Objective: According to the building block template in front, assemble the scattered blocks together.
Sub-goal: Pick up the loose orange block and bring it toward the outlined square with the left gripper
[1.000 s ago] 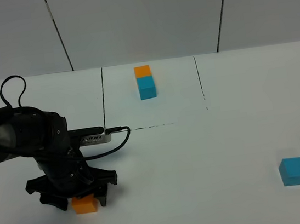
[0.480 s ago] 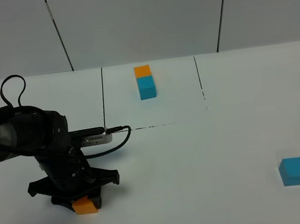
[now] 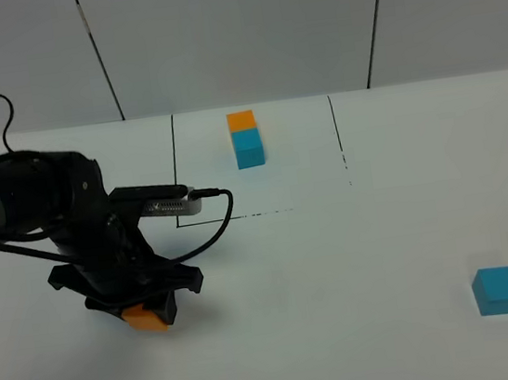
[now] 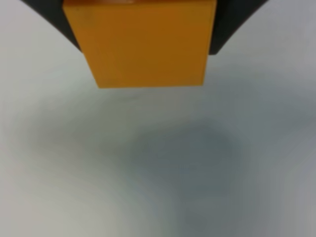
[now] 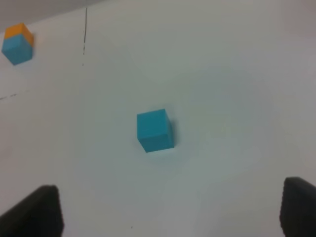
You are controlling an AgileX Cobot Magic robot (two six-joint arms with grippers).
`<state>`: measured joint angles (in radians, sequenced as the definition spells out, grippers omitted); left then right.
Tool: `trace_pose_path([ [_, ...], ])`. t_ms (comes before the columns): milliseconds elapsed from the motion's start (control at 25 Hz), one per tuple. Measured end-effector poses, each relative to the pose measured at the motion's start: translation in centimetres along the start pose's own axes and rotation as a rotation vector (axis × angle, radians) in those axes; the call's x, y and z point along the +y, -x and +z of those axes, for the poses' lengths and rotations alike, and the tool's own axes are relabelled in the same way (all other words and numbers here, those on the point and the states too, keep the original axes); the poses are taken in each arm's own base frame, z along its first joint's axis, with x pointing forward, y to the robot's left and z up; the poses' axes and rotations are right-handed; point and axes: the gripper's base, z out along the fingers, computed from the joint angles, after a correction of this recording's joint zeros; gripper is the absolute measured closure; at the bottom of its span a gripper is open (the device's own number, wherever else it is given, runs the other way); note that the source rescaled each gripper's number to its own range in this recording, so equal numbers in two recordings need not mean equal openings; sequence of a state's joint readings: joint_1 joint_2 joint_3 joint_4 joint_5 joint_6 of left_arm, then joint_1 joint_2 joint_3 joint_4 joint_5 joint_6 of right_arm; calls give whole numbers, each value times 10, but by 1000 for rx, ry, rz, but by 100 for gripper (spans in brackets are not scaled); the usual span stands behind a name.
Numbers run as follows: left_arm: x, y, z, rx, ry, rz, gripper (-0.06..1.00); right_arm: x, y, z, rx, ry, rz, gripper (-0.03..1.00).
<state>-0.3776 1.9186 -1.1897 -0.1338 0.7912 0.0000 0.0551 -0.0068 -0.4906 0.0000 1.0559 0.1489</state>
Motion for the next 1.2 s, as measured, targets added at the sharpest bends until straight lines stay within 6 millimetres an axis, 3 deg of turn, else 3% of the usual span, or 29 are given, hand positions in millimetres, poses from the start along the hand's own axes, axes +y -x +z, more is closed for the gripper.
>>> trace_pose_path([
  [320, -11, 28, -40, -79, 0, 440, 94, 0, 0, 0, 0, 0, 0, 21],
  [560, -51, 49, -65, -187, 29, 824, 94, 0, 0, 0, 0, 0, 0, 21],
  [720, -78, 71, -60, -164, 36, 934, 94, 0, 0, 0, 0, 0, 0, 21],
  [960, -115, 99, -22, -48, 106, 1149, 94, 0, 0, 0, 0, 0, 0, 21],
  [1200, -161, 107, -3, -89, 91, 1381, 94, 0, 0, 0, 0, 0, 0, 21],
])
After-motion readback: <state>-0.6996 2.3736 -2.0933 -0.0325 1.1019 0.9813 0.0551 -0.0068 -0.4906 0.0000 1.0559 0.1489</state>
